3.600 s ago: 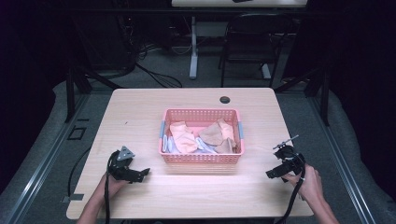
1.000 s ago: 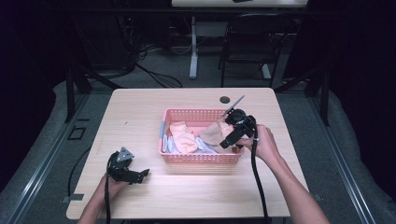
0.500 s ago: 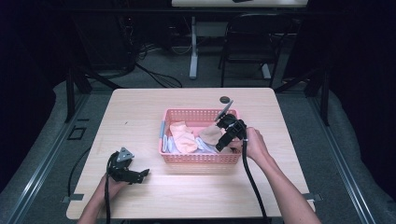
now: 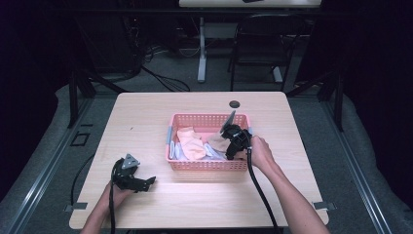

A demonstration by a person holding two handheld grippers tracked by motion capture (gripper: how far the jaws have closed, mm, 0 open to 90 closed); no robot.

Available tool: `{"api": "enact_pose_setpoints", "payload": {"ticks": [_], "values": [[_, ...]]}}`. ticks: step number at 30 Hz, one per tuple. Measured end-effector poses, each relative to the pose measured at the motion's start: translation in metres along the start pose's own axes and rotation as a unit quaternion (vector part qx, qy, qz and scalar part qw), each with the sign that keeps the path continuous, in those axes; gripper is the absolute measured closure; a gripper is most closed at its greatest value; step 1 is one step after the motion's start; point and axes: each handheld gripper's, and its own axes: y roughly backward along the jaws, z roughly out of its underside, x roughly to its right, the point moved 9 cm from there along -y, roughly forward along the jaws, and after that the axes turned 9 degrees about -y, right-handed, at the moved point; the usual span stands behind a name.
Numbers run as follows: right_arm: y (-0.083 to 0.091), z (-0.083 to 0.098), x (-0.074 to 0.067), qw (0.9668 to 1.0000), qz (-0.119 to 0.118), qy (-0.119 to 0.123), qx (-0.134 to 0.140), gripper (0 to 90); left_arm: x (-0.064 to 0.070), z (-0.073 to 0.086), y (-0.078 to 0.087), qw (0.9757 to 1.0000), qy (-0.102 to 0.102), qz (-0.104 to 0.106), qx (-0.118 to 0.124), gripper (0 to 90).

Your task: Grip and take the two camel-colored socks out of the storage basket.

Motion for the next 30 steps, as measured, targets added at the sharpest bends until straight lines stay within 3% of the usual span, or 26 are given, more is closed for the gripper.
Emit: {"api": "enact_pose_setpoints", "payload": {"ticks": [1,2,3,4,7,19,30], "values": [[0.000,0.000,0.000,1.0000,0.000,0.000,0.000,56.1,0.000,0.000,0.000,1.0000,0.000,0.000,0.000,0.4],[-0.001,0.001,0.000,1.0000,0.001,-0.002,-0.008,72.1,0.000,0.000,0.000,1.0000,0.001,0.000,0.000,0.4],[-0.001,0.001,0.000,1.0000,0.001,-0.002,-0.008,72.1,0.000,0.000,0.000,1.0000,0.001,0.000,0.000,0.4],[-0.001,0.003,0.001,0.9999,0.005,-0.001,-0.010,80.6,0.000,0.000,0.000,1.0000,0.000,0.000,0.000,0.4],[0.002,0.002,0.000,1.0000,0.004,-0.006,0.001,83.7,0.000,0.000,0.000,1.0000,0.000,0.000,0.000,0.4],[0.033,0.005,0.002,0.9996,-0.008,0.000,0.029,83.3,0.000,0.000,0.000,1.0000,-0.001,0.000,0.000,0.4],[0.059,0.001,0.003,0.9995,0.002,0.010,0.030,82.8,0.000,0.000,0.000,1.0000,0.001,0.000,0.000,0.4]]}}
